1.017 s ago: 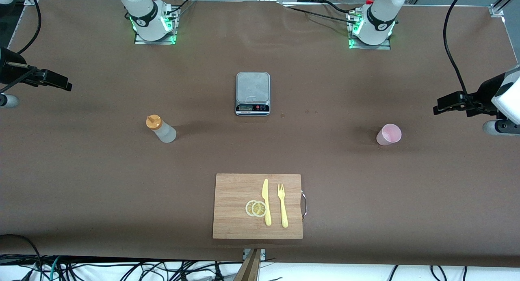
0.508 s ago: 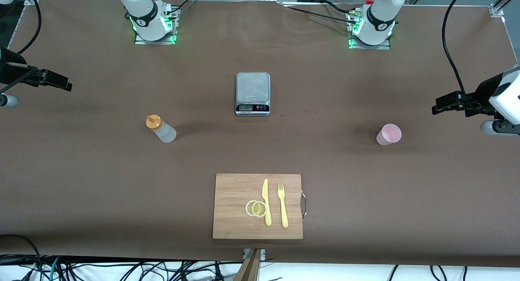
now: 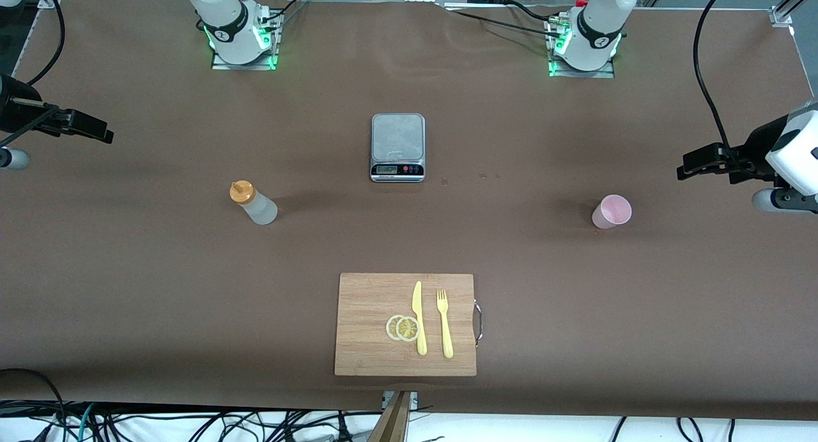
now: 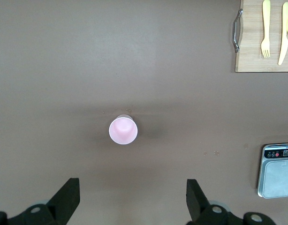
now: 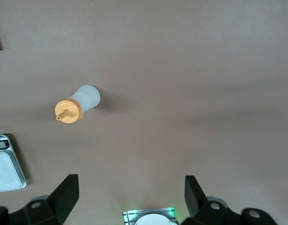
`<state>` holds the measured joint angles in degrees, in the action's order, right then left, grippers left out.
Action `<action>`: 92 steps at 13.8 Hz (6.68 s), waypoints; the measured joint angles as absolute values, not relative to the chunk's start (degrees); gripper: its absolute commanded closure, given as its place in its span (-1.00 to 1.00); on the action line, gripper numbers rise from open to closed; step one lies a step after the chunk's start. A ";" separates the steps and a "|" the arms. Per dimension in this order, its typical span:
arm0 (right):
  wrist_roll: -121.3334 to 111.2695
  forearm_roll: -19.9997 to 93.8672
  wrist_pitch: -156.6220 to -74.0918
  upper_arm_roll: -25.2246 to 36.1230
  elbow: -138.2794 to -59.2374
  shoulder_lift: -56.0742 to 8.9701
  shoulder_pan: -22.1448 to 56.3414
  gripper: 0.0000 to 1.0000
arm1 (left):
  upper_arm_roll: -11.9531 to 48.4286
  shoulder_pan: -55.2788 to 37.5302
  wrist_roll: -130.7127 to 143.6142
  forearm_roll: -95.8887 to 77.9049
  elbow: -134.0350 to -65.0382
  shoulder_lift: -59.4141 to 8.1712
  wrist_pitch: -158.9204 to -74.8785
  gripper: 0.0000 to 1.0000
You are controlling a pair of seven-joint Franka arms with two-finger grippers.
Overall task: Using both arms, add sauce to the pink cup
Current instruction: 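Move the left gripper toward the pink cup, then lower the left gripper around the pink cup and close it, then lift the pink cup with the left gripper and carry it onto the scale, then release the cup on the scale while the right gripper reaches the bottle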
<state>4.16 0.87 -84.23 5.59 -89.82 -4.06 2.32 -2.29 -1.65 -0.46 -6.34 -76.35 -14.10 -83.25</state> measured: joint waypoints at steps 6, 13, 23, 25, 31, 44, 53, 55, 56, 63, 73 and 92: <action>4.16 0.87 -84.28 5.59 -89.82 -4.06 2.32 -1.00 | -2.33 -1.63 -0.46 -6.31 -76.37 -14.98 -83.24 -1.00; 4.16 0.87 -84.39 5.59 -89.82 -4.06 2.32 -1.00 | -2.34 -1.62 -0.46 -6.25 -76.59 -16.75 -83.23 -1.00; 4.16 0.87 -84.43 5.59 -89.82 -4.10 2.32 -1.00 | -3.18 0.09 -7.93 -2.47 -96.89 -23.17 -111.60 -1.00; 4.16 0.87 -84.44 5.59 -89.82 -4.10 2.32 -1.00 | -3.26 1.77 -12.31 -2.47 -102.64 -23.60 -118.03 -0.97; 4.16 0.87 -84.44 5.59 -89.82 -4.11 2.32 -1.00 | -3.05 2.43 -14.21 -3.97 -113.36 -23.67 -125.77 -0.90; 4.16 0.88 -84.44 5.59 -89.82 -4.11 2.32 -1.00 | -3.23 0.77 -12.54 -4.47 -118.13 -21.64 -128.91 1.00; 4.16 0.88 -84.45 5.58 -89.82 -4.11 2.33 -1.00 | -2.09 -5.24 -4.45 -4.63 -114.91 -20.75 -127.81 1.00; 4.16 0.88 -84.45 5.58 -89.82 -4.11 2.33 -1.00 | 1.98 -8.47 2.18 -4.65 -111.85 -19.77 -125.45 1.00; 4.16 0.88 -84.45 5.58 -89.82 -4.11 2.33 -1.00 | 5.15 -9.11 5.95 -4.66 -110.69 -19.26 -124.31 1.00; 4.16 0.88 -84.81 5.58 -89.82 -4.11 2.33 -1.00 | 17.47 -18.31 32.39 -4.67 -109.90 -19.24 -123.89 1.00; 4.16 0.87 -85.73 5.59 -89.82 -4.11 2.31 -1.00 | 17.72 -35.14 55.25 -4.67 -110.01 -24.28 -131.20 1.00; -54.03 22.54 -90.20 6.32 -90.99 -21.81 -7.08 -1.00 | 15.30 -26.64 51.18 -7.26 -94.77 -17.18 -113.17 -1.00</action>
<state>-54.03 22.54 -90.20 6.32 -90.99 -21.81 -7.08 15.30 -26.64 51.18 -7.26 -94.77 -17.18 -113.17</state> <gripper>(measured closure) 0.000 0.000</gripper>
